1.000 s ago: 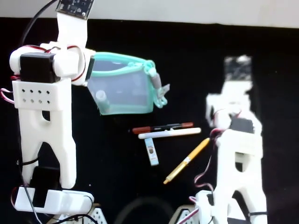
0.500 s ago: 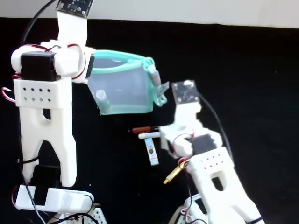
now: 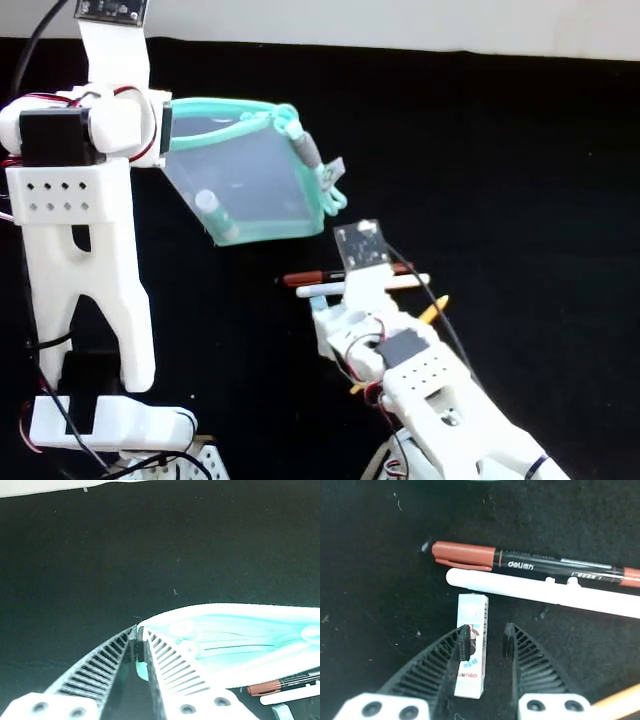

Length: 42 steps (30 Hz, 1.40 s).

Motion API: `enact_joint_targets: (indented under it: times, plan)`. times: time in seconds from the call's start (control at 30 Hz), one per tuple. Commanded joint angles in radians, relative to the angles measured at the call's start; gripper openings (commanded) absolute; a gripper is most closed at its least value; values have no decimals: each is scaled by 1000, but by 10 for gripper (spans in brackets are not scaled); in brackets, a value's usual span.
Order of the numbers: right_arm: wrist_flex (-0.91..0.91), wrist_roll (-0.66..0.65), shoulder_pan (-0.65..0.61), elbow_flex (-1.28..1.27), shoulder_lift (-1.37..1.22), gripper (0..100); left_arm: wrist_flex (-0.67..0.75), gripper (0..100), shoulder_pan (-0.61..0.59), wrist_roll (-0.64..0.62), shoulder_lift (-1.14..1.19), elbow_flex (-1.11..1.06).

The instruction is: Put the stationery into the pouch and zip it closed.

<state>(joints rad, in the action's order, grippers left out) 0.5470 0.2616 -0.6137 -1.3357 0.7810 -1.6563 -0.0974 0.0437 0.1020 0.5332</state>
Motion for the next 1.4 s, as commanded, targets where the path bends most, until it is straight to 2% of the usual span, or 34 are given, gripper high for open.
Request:
enact_joint_targets:
  times: [0.0,0.17,0.37,0.43,0.57,1.0,1.1,1.23,1.37]
  plan:
    - [-56,14,-10,-19,24,117,-17,6,2,-8,19,-51]
    - [-56,14,-13,-19,22,117,-17,6,4,-8,19,-51]
    - [-56,14,-82,-19,22,117,-17,6,4,-8,19,-51]
    - [-56,9,-73,-22,22,124,-18,6,4,-5,19,-51]
    - [-56,12,-62,-28,22,215,-18,6,4,-5,19,-51]
    - [-58,8,-64,-48,21,220,-18,6,5,-8,19,-51]
    - [-94,6,-64,-77,21,170,-18,6,5,-8,18,-51]
    - [-104,-6,-64,-87,21,1,-18,6,5,-8,15,-51]
    - [-99,-57,-58,-82,31,5,-20,6,5,-8,12,-51]
